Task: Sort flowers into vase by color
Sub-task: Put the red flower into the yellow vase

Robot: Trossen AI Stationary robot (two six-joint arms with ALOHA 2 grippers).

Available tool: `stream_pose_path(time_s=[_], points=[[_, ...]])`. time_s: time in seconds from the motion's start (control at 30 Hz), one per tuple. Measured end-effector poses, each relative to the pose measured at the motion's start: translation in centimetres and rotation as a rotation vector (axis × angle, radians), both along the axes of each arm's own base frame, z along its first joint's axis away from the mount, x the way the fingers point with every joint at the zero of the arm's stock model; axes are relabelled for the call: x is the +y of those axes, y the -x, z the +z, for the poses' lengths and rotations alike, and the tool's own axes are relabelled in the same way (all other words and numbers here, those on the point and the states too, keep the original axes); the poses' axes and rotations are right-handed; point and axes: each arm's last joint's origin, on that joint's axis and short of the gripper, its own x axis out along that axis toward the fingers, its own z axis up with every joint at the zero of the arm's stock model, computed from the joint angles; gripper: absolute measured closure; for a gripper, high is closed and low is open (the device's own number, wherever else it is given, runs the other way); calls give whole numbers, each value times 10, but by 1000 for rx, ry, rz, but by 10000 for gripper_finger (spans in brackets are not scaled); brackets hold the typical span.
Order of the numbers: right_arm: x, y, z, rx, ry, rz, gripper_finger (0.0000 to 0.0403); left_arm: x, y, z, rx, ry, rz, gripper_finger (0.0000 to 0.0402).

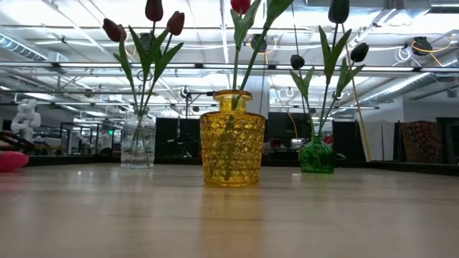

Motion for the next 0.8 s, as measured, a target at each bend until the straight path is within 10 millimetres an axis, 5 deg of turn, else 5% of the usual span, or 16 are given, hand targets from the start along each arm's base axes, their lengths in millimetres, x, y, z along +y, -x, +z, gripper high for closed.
stream_pose_path(time_s=[0.33, 0.8], points=[[15, 32, -2, 12, 58, -135, 230, -32, 7, -57, 308, -139, 272, 189], [15, 32, -3, 13, 58, -134, 230, -42, 12, -115, 639, -284, 755, 189]])
